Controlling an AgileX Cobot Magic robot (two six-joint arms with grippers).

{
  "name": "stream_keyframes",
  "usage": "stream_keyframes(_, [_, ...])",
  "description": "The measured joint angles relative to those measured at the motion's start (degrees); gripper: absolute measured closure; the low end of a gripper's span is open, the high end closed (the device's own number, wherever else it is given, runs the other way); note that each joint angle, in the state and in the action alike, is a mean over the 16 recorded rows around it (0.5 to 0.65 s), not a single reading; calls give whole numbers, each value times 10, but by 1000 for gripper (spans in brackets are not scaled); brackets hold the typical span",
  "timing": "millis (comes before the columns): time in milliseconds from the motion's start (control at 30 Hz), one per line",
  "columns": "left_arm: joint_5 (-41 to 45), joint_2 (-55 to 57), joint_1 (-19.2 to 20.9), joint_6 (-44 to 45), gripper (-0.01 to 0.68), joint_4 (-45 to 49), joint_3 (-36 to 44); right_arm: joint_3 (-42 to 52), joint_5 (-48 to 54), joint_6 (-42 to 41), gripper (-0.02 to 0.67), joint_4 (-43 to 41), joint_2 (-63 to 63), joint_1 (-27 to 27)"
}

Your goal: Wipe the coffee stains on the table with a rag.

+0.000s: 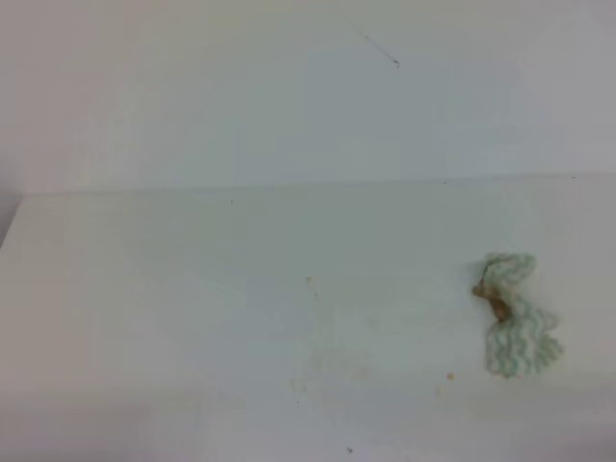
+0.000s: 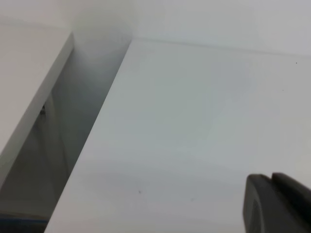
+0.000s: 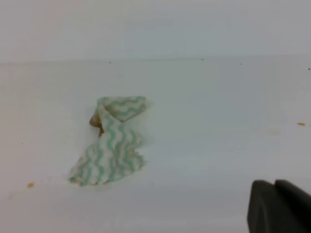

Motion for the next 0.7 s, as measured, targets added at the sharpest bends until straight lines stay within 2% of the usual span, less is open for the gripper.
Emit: stream_keyframes(700, [0, 0, 0, 0, 672, 0, 0, 0, 0, 0, 648, 0, 0, 0])
